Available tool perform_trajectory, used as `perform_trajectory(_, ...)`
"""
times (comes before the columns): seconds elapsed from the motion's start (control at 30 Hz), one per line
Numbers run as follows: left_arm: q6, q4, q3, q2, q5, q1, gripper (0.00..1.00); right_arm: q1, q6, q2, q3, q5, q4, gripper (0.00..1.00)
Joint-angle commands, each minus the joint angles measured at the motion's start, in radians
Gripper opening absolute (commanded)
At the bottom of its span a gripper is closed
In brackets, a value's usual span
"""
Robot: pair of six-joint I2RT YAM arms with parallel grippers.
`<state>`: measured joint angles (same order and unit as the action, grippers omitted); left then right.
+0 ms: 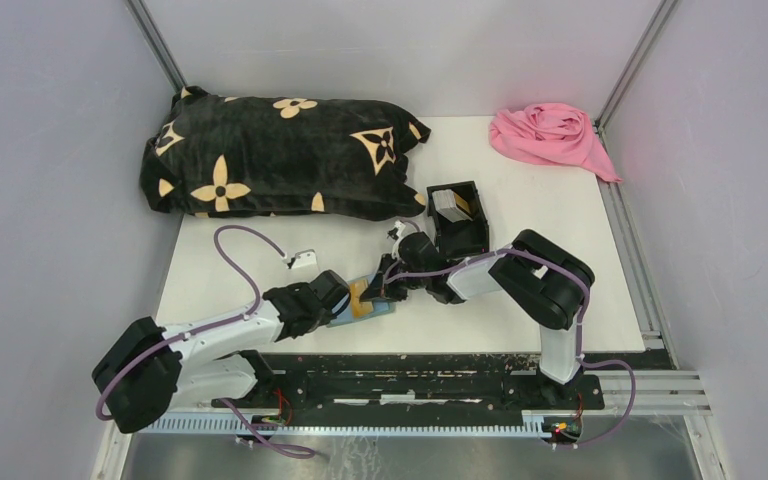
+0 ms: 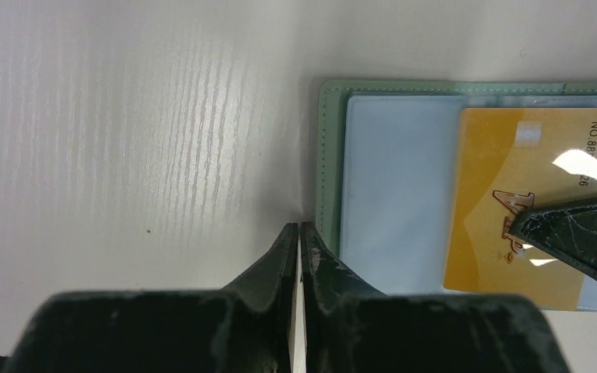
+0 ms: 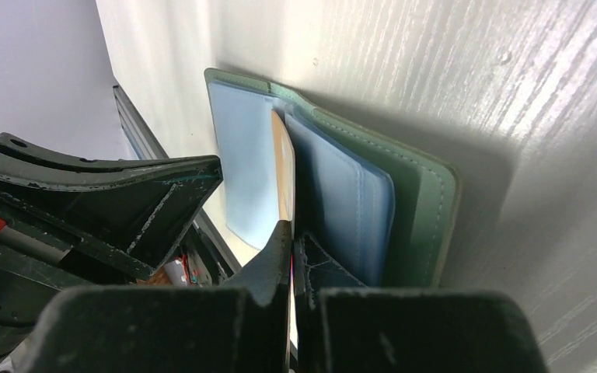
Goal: Put the credit cards into the card holder
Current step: Insert the credit card into the card holder.
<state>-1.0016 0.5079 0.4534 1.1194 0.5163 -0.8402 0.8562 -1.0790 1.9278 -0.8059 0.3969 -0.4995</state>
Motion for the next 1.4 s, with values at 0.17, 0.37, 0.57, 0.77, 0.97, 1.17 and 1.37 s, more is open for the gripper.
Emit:
perform_trajectory(0.17, -0.009, -0.061, 0.000, 0.040, -0.015, -0.003, 0.11, 0.007, 0.057, 0.049, -0.044, -0.032, 0.103, 0.01)
perform_trajectory(0.37, -0.006, -0.073, 0.003, 0.057, -0.020, -0.002, 0.11, 0.003, 0.035, 0.075, -0.045, -0.008, 0.061, 0.01)
perform_trajectory(0.57, -0.003, -0.078, 0.007, 0.072, -0.025, -0.002, 0.10, 0.001, 0.015, 0.099, -0.040, 0.010, 0.025, 0.01)
perform_trajectory(0.77, 0.003, -0.083, 0.008, 0.075, -0.034, -0.003, 0.10, 0.001, 0.017, 0.103, -0.032, -0.007, 0.029, 0.01)
perform_trajectory(0.97, 0.005, -0.103, 0.006, 0.071, -0.060, -0.003, 0.09, 0.022, 0.054, 0.081, -0.044, -0.058, 0.114, 0.01)
perform_trajectory(1.17, 0.009, -0.115, 0.003, 0.068, -0.076, -0.010, 0.07, 0.062, 0.081, 0.082, -0.100, -0.103, 0.209, 0.01)
perform_trajectory(1.37, 0.010, -0.115, -0.006, 0.045, -0.082, -0.013, 0.07, 0.082, 0.103, 0.075, -0.129, -0.152, 0.281, 0.07)
